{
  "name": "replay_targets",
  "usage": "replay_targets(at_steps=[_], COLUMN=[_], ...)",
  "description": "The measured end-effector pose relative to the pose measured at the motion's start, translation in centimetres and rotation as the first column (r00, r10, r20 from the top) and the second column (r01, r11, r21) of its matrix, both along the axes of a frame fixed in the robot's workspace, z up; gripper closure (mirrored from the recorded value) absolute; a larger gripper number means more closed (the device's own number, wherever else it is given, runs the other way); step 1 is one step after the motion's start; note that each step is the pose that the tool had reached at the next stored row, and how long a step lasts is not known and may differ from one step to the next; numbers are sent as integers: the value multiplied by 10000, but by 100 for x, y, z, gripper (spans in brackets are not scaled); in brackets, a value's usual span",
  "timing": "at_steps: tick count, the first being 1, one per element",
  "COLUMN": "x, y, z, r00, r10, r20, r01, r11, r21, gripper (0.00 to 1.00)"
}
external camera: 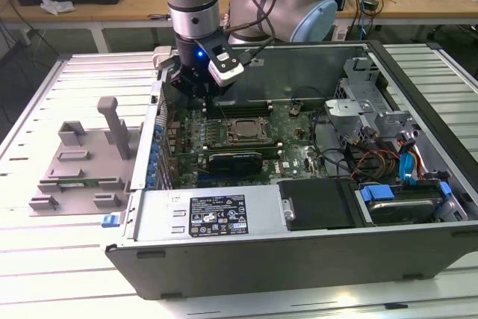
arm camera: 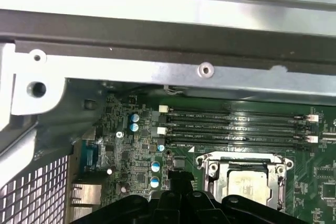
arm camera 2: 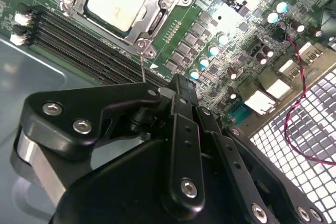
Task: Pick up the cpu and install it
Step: 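Install the first cpu locking lever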
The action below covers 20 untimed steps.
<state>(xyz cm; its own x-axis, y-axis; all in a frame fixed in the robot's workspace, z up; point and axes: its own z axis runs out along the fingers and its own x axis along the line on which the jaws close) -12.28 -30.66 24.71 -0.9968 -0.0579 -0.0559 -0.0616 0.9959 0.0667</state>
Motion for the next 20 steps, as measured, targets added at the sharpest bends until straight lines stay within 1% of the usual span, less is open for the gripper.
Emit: replay_targets(at_steps=[2,4,7,8,10,11,12,13,16,17,18,20], x=[-1,-1,0,0,-1,-1,-1,-1,29,66,137,229], y=[0,0,0,0,0,0,0,1,0,0,-2,-3], z=[10,22,55,59,67,69,70,69,70,69,69,68], r00=[10000,10000,10000,10000,10000,10000,10000,10000,10000,10000,10000,10000], r10=[-1,-3,-1,-2,-3,-3,-4,-5,-3,-4,-5,-5], r20=[8,11,18,22,38,48,56,57,57,57,57,55], r01=[1,3,0,1,1,0,-1,0,-2,-1,-1,0], r11=[9999,9998,9996,9994,9984,9974,9965,9962,9962,9962,9962,9962], r21=[124,175,285,343,568,723,834,874,875,875,875,875], gripper=[89,89,89,89,89,89,89,89,89,89,89,89])
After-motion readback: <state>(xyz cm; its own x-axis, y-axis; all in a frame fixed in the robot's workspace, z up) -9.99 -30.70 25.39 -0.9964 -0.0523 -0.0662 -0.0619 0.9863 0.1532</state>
